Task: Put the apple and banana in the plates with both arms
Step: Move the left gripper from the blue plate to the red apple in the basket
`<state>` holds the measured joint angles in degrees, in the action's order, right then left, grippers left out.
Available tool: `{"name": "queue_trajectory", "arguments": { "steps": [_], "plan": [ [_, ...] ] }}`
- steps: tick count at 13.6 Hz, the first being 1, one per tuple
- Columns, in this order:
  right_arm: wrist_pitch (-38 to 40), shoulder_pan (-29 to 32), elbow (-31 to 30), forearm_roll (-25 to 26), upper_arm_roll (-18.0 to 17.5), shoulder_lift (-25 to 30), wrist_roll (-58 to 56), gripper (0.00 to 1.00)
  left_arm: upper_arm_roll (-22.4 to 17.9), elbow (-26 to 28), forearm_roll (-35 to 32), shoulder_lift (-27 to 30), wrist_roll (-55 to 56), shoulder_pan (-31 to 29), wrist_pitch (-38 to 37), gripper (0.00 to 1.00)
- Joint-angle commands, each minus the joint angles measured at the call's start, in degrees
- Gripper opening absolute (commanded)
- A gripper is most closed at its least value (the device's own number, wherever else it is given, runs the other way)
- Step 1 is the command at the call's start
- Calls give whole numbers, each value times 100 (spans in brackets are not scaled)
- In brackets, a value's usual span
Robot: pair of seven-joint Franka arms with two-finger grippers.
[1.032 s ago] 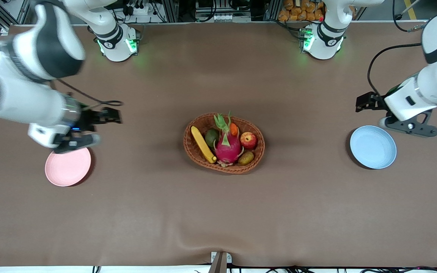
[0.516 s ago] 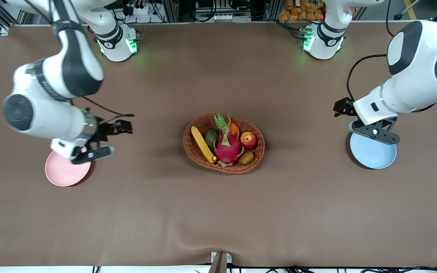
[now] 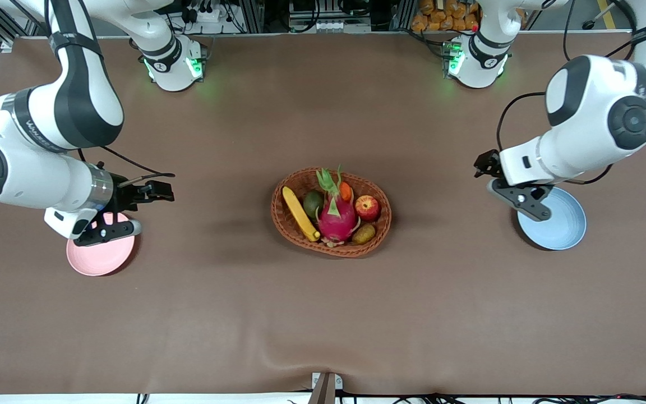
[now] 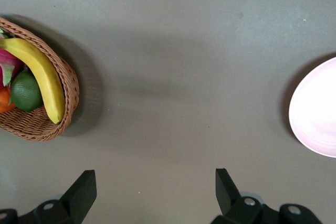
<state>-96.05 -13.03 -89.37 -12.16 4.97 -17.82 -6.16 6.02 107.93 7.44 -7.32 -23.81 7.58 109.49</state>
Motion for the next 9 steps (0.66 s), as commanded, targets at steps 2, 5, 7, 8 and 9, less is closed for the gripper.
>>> {"name": "queue_trajectory", "arguments": {
  "steps": [2,5,7,8,9],
  "plan": [
    [60,64,-36,39,-49,103,-140,100,530,483,117,-24,-106,-20,871,100],
    [60,55,-71,39,-49,103,-140,100,864,606,126,-287,-97,-11,1599,100],
    [60,55,-80,39,-49,103,-140,100,1093,624,126,-524,8,-19,2004,100],
    [51,46,-98,39,-49,103,-140,100,1146,624,126,-630,139,-11,2172,100],
    [51,46,-89,39,-49,112,-140,100,1234,615,126,-726,279,15,2330,100]
  ]
}}
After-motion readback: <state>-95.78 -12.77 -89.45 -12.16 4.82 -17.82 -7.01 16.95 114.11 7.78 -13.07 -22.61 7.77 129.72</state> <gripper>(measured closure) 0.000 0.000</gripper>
